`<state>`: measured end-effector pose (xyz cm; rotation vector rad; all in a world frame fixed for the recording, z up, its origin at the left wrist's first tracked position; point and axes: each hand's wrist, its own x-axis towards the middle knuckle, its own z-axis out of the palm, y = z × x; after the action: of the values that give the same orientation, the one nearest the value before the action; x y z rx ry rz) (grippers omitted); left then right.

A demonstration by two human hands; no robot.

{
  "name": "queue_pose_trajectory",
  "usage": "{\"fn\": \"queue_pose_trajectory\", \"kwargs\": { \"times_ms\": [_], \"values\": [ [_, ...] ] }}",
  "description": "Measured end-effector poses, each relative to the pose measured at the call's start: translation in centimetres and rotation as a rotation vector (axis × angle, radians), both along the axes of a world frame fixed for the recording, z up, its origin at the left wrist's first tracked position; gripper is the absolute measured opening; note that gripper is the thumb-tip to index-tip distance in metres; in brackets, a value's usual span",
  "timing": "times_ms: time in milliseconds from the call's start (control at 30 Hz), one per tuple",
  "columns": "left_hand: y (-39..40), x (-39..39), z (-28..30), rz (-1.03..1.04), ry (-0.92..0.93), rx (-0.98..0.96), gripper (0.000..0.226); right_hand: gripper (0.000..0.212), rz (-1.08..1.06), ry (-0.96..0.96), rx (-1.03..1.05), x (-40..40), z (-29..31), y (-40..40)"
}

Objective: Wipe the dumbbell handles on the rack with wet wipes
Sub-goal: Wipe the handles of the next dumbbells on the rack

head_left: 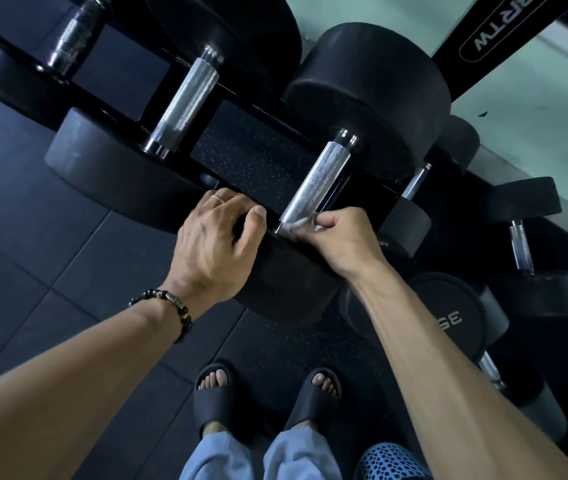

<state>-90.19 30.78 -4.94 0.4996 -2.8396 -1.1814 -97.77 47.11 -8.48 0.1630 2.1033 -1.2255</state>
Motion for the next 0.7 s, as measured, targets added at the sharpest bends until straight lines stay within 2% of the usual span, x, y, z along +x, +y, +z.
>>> {"fn": "queue_pose_trajectory", "kwargs": {
  "times_ms": [67, 133, 167, 300, 467, 633, 700],
  "values": [
    [-0.1, 0.0, -0.1, -0.003, -0.009, -0.008, 0.054, 0.012, -0.202, 0.095, -0.016, -1.1, 0.2, -0.5],
    [-0.1, 0.0, -0.1, -0.004, -0.02, -0.005, 0.056, 0.01, -0.405, 0.153, -0.089, -1.7, 0.3, -1.2],
    [-0.1, 0.0, -0.2, -0.006, -0.025, -0.004, 0.056, 0.013, -0.404, 0.148, -0.088, -1.7, 0.1, -1.3],
    [-0.1, 0.0, -0.1, -0.008, -0.013, -0.007, 0.053, 0.024, -0.073, -0.049, 0.048, 0.0, 0.1, -0.6],
    [-0.1, 0.0, -0.3, 0.005, -0.018, 0.014, 0.053, 0.013, -0.372, 0.053, -0.125, -1.7, 0.0, -1.4],
    [-0.2, 0.0, -0.4, -0.011, 0.006, 0.003, 0.049, 0.029, -0.062, -0.067, 0.048, 0.0, 0.2, -0.9],
    [-0.2, 0.1, -0.4, -0.016, 0.007, 0.004, 0.049, 0.021, -0.207, -0.006, -0.017, -1.0, 0.3, -1.1]
  ]
}}
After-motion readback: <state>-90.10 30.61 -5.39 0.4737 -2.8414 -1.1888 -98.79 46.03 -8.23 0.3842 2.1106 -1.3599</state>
